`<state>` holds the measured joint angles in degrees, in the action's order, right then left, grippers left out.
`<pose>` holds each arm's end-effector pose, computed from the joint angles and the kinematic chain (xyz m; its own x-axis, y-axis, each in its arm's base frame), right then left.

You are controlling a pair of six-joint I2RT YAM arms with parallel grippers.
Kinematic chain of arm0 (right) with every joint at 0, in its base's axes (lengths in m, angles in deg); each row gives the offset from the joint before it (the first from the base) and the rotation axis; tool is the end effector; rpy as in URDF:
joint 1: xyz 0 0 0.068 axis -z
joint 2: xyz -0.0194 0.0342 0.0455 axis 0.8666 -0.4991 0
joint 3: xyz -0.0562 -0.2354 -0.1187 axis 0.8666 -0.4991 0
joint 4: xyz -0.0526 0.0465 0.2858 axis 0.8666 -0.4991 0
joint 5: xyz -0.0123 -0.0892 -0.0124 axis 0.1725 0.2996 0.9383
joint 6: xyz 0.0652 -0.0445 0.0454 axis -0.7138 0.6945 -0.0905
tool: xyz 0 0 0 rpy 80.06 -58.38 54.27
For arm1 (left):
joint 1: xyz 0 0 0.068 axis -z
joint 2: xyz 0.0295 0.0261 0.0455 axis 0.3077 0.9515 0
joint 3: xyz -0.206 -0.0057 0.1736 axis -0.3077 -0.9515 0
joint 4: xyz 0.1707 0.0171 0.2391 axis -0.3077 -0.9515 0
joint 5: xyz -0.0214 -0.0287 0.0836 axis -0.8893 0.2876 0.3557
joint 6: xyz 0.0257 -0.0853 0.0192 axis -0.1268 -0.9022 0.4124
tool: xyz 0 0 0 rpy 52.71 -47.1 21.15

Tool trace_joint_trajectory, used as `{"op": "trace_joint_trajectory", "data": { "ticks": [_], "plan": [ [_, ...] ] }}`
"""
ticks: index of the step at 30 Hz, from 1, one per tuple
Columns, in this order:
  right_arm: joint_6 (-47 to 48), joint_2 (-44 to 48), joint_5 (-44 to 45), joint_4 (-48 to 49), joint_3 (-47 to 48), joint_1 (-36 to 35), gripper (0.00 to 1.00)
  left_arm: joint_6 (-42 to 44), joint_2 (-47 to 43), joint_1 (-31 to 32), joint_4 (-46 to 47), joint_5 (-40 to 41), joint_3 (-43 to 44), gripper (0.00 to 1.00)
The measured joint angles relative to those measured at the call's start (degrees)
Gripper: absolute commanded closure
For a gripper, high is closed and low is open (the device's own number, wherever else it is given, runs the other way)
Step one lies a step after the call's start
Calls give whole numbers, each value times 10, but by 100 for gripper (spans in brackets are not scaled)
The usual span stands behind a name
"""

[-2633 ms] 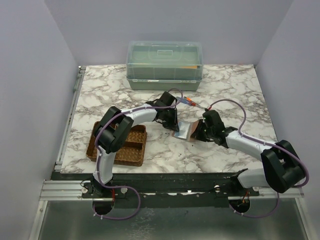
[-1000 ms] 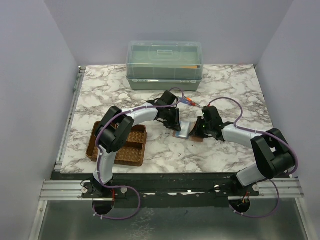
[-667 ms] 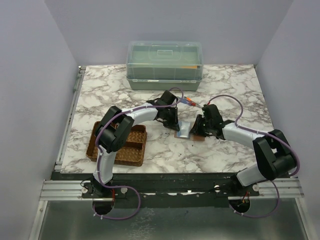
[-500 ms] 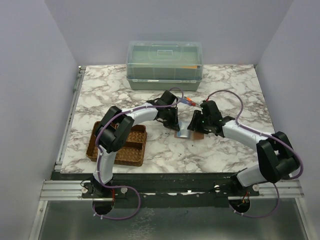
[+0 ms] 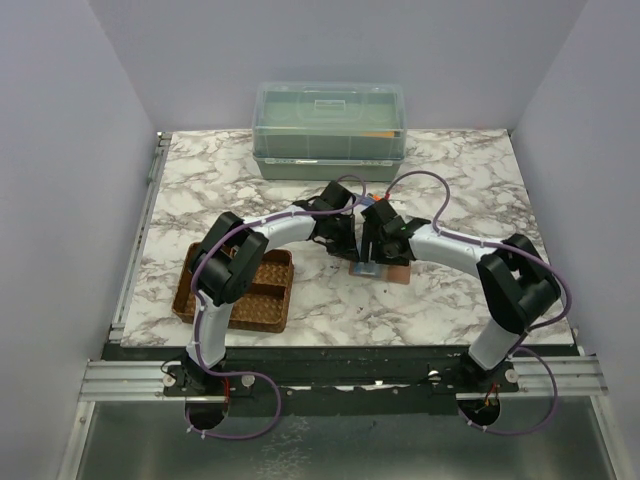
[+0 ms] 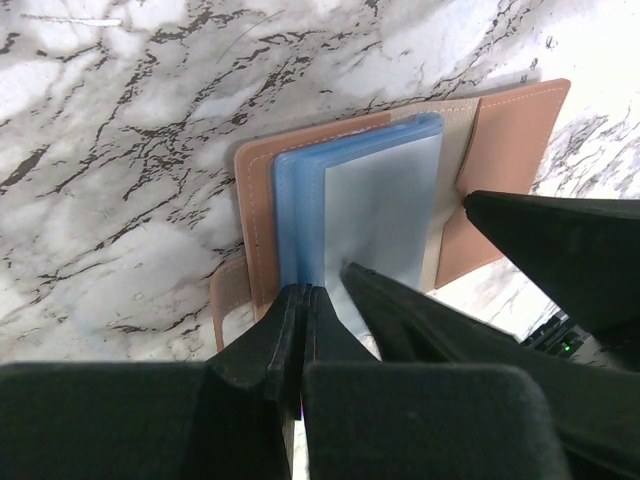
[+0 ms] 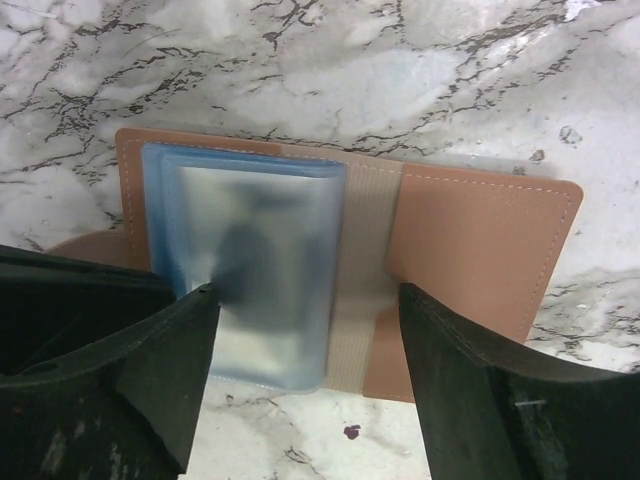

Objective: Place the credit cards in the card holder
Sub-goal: Open the card holder at the center of the board, then turn over the card slot in the card holder.

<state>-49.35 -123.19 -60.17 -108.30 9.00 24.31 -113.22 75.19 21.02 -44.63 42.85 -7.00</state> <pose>0.3145 0.2010 0.1068 -0.8588 0.1106 -0.5003 0.0682 0.9924 0.1024 0.3525 -0.3224 0.0955 -0.9667 0.0634 -0.2481 0.1969 0.8033 -0.5621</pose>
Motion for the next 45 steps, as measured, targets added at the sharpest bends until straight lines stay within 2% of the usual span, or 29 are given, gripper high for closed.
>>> {"op": "trace_joint_trajectory", "data": {
  "ticks": [6,9,11,13,17,23,28,38,45],
  "plan": [
    [-7,-27,34,-7,19,-21,21,-10,3,-5,0,0,0,100],
    [-12,-28,41,-6,19,-23,23,-14,3,-6,0,0,0,100],
    [-16,-28,44,-4,17,-23,31,-15,3,-6,0,0,0,100],
    [-21,-25,44,4,11,-24,44,-16,3,-7,0,0,0,100],
    [-30,-11,46,26,-13,-26,51,-17,4,-8,-2,0,0,100],
    [-33,8,54,31,-33,-26,51,-17,6,-10,-3,-1,2,100],
    [-32,28,58,29,-49,-26,38,-17,8,-10,-6,-1,5,100],
    [-32,47,83,9,-63,-26,41,-17,8,-10,-7,-2,6,100],
    [-32,70,98,-10,-65,-26,39,-17,9,-10,-7,-3,6,100]
  ]
}}
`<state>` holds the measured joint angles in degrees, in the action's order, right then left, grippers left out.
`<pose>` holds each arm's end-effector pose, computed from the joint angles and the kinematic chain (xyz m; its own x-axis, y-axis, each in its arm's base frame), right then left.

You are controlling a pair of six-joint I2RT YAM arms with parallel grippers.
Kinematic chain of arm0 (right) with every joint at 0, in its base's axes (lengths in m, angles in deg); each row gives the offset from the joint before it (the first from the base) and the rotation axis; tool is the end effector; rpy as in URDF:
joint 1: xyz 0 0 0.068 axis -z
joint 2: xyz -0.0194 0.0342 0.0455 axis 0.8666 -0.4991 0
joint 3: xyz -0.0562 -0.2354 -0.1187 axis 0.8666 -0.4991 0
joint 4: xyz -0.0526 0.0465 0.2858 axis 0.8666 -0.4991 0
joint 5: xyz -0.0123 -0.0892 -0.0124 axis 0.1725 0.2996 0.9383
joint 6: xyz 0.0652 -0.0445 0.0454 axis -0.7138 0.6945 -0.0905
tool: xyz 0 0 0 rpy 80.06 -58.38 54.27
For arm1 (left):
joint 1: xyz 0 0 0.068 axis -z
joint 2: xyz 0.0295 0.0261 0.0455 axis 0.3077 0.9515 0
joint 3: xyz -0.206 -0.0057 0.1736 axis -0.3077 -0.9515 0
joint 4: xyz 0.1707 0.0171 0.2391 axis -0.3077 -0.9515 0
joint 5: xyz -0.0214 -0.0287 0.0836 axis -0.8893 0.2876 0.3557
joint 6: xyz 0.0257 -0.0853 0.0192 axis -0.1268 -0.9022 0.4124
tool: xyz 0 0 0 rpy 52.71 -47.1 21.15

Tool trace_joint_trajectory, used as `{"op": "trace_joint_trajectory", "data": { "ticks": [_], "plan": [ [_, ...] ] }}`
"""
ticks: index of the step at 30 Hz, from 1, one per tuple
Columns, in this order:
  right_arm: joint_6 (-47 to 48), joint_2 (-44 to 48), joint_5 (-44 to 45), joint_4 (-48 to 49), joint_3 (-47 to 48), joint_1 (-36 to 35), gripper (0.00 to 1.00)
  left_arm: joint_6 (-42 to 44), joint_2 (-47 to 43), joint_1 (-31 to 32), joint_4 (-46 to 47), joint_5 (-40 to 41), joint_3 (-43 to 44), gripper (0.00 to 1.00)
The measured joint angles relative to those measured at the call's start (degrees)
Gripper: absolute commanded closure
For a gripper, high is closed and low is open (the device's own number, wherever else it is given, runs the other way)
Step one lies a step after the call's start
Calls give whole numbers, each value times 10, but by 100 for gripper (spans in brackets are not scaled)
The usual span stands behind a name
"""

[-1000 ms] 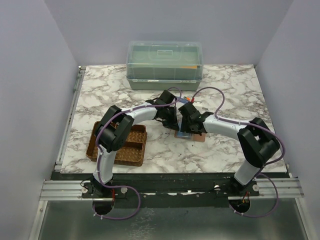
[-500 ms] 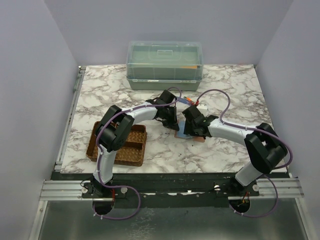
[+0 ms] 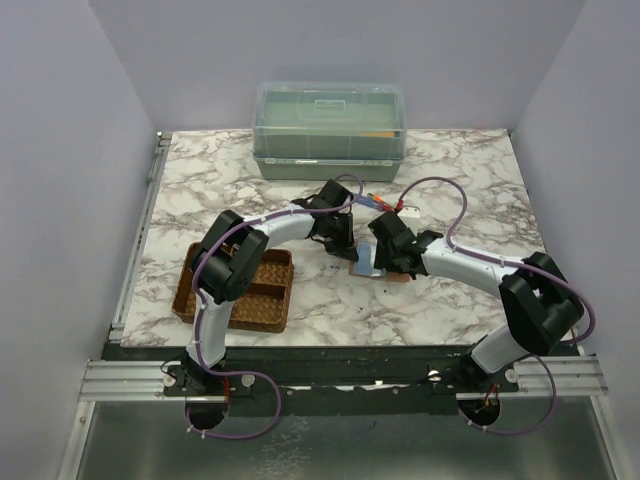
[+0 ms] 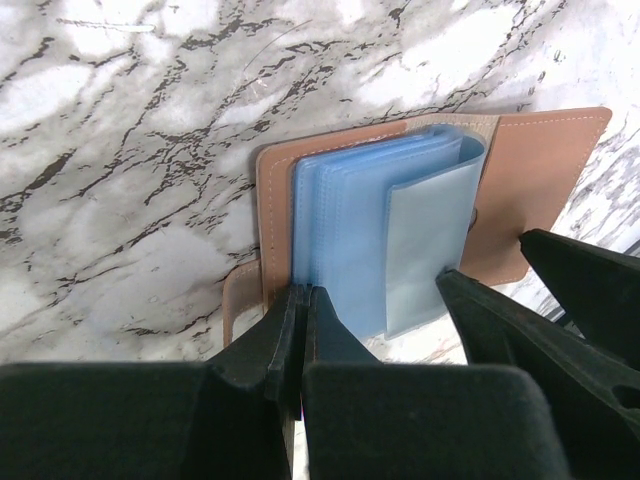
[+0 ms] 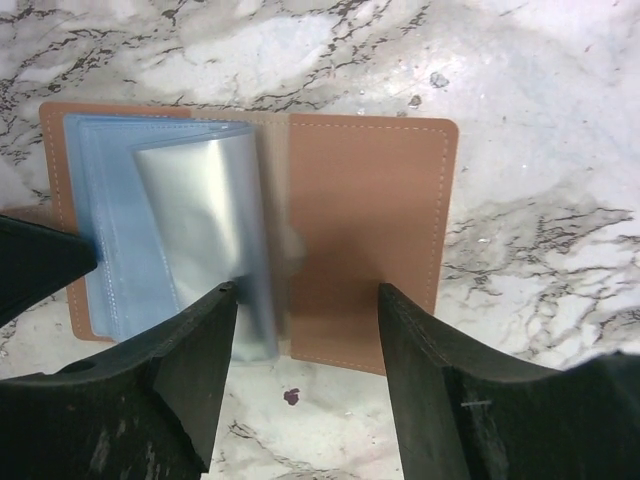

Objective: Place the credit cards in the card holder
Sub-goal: Turn over the card slot in the card holder.

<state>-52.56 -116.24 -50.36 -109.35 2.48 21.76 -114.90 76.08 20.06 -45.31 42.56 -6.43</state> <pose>0.2865 0.1833 0.1136 -0.8039 0.1245 -0.5816 0.1430 0.9896 0.0141 0.3581 -0.3171 0.0910 -0.9761 0.0277 -0.2154 0.1479 0.8113 -0.5657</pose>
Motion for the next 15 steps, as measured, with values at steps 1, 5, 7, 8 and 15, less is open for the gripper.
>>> {"op": "trace_joint_trajectory", "data": {
  "ticks": [1,5,7,8,15],
  "plan": [
    [0,4,3,-3,0,0,39,0,0,0,0,-1,0,100],
    [3,11,7,-7,-3,1,41,0,0,0,0,-2,0,100],
    [5,11,7,-7,-6,2,43,0,0,0,0,-4,1,100],
    [5,10,7,-6,-7,2,45,1,0,0,0,-5,1,100],
    [10,0,5,1,-9,2,53,15,0,0,1,-18,1,92]
  ]
}}
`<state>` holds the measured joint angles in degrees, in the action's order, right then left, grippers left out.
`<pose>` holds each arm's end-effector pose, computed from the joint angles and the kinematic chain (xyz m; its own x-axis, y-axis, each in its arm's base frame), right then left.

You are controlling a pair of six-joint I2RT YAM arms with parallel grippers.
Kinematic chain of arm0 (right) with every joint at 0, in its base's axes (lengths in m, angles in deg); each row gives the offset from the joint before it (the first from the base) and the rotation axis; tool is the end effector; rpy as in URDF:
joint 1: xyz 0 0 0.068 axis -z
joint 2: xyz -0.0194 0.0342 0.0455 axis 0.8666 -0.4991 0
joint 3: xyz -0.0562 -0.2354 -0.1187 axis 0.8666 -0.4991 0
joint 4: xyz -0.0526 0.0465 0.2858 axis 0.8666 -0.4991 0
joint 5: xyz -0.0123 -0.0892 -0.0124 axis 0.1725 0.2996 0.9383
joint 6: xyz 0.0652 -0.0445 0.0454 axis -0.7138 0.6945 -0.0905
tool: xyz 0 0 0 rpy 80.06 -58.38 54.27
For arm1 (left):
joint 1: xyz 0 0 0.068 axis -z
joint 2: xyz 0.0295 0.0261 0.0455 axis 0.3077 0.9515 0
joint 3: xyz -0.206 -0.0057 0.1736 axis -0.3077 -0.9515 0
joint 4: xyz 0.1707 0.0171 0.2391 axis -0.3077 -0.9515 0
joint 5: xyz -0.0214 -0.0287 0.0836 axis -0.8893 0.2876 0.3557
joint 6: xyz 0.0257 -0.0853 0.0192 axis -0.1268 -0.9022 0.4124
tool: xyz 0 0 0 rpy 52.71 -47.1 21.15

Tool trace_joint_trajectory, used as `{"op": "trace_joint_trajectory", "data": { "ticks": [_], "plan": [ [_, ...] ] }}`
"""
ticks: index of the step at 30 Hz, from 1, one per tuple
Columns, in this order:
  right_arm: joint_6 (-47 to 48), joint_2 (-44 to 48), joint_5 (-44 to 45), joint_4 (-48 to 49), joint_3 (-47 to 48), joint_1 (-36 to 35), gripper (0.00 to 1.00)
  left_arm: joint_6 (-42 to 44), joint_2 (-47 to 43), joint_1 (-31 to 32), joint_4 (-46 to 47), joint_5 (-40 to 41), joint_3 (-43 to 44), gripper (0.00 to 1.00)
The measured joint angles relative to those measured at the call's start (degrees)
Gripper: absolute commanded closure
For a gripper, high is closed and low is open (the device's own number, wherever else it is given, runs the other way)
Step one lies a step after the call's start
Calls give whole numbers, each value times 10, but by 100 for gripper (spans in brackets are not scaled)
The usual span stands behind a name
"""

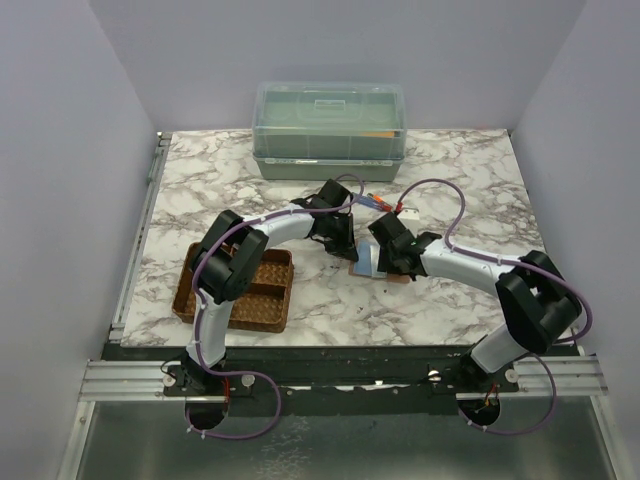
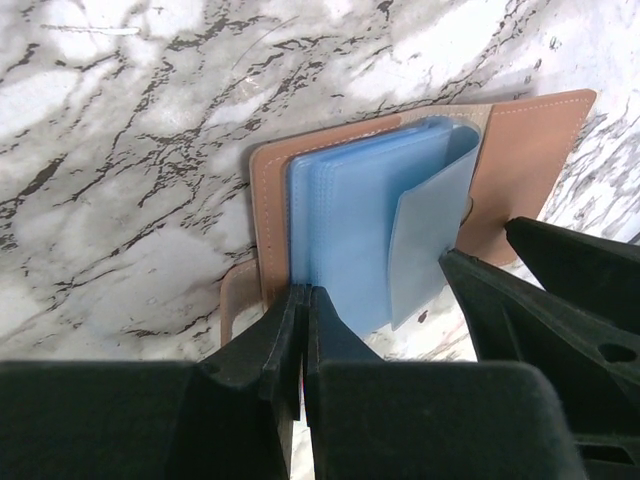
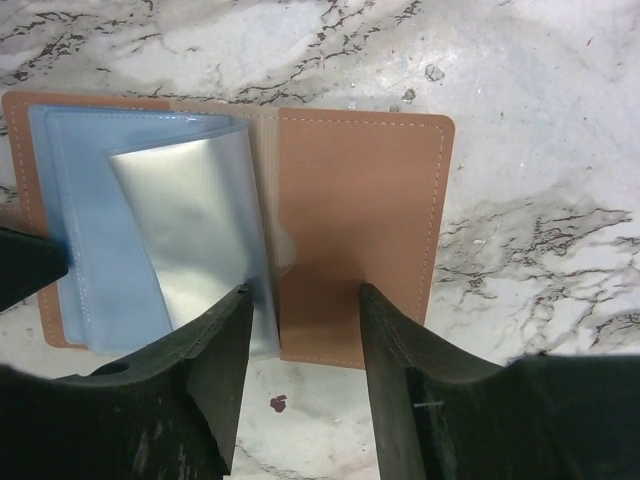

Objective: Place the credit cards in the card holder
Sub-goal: Turn over the card slot in the card holder.

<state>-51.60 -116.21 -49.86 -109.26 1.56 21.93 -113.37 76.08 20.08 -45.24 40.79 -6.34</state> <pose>0.2842 0.1794 0.1090 -0.8090 0.1048 -0.5783 0.1363 0.9906 -0.0111 0.3566 -0.3191 0.0924 -0.9741 0.0604 -0.2180 0.1791 0.7945 -0.5803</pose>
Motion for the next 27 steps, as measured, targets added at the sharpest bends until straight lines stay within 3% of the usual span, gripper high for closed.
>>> {"op": "trace_joint_trajectory", "data": {
  "ticks": [3,7,16,24,27],
  "plan": [
    [1,-6,-1,3,0,0,53,8,-3,2,1,0,0,92],
    [2,-10,-1,5,0,0,53,20,-16,12,14,-5,-4,100],
    [5,-10,-2,7,-1,3,53,22,-23,24,52,-34,-12,97],
    [6,-10,-7,10,-3,4,54,13,-16,25,64,-51,-16,100],
    [11,-9,-18,11,-3,4,48,5,1,25,63,-53,-16,100]
  ]
}}
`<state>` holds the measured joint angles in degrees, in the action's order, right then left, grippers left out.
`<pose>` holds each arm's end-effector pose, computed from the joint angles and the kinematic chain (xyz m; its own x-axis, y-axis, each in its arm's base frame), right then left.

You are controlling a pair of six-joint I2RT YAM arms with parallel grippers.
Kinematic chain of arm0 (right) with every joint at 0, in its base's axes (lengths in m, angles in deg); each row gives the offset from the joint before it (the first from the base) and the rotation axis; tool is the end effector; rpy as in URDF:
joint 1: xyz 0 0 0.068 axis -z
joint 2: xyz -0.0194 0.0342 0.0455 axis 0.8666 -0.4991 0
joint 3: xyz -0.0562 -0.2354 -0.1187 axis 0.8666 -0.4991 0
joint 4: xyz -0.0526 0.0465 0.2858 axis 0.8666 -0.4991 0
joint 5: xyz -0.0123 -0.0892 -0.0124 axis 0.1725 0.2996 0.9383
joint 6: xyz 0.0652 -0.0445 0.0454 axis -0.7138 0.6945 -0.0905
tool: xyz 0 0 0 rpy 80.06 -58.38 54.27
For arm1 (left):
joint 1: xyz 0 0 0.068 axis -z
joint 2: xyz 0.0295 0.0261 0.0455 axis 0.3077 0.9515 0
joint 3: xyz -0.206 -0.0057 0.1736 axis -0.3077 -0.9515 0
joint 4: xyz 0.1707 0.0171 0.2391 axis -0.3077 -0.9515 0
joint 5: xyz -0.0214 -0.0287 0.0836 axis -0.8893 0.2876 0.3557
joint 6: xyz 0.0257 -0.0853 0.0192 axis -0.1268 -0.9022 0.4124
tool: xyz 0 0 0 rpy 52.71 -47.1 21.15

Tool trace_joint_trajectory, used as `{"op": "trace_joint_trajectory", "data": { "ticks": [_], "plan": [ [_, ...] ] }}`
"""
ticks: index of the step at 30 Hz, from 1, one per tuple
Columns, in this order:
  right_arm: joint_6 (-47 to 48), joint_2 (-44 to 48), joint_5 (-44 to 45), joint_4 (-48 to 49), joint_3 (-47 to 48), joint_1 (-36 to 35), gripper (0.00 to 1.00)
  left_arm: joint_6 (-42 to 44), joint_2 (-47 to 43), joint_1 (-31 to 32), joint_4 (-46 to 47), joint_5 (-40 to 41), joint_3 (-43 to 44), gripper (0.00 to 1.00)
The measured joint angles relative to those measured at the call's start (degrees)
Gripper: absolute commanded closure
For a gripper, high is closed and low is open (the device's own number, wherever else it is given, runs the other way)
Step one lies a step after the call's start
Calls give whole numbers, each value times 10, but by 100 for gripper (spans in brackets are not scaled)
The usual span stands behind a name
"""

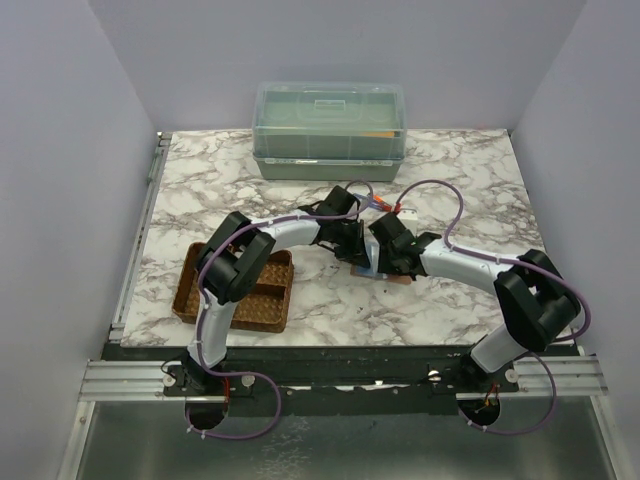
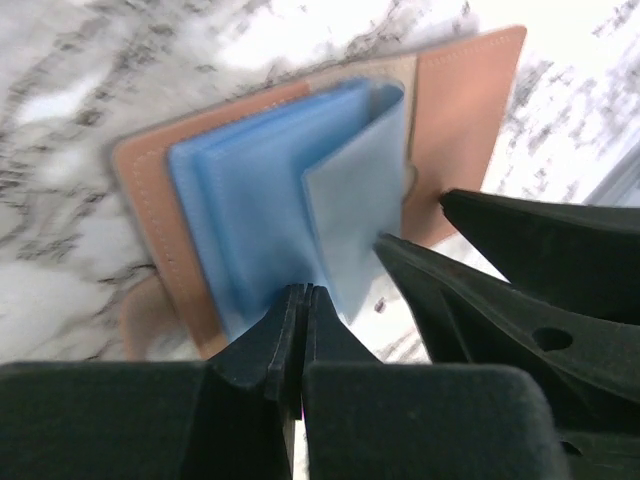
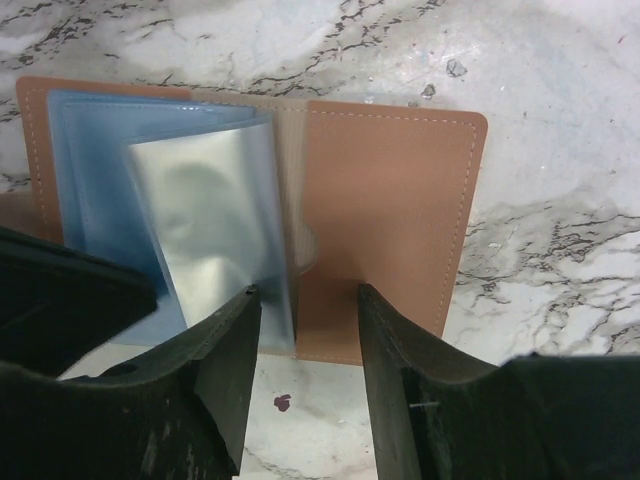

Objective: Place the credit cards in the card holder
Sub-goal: Turn over the card slot in the card holder.

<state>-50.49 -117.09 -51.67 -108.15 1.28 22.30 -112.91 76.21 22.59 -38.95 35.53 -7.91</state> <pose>0.2852 0.1804 0.1029 -0.8225 0.0921 -0.5612 0.1131 0.9936 -0.0027 0.3415 -0.3426 0.0938 -0.9599 0.1327 -0.2469 0.2666 0.7045 -0.6578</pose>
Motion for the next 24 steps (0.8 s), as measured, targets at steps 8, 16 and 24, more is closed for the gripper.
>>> {"op": "trace_joint_trajectory", "data": {
  "ticks": [8,16,24],
  "plan": [
    [35,21,-28,14,0,0,23,-12,23,-2,-27,-9,23,100],
    [79,21,-51,30,0,-4,16,-13,24,-2,-31,-8,25,100],
    [99,9,-57,32,0,-19,14,-13,24,-3,-33,-8,26,100]
  ]
}}
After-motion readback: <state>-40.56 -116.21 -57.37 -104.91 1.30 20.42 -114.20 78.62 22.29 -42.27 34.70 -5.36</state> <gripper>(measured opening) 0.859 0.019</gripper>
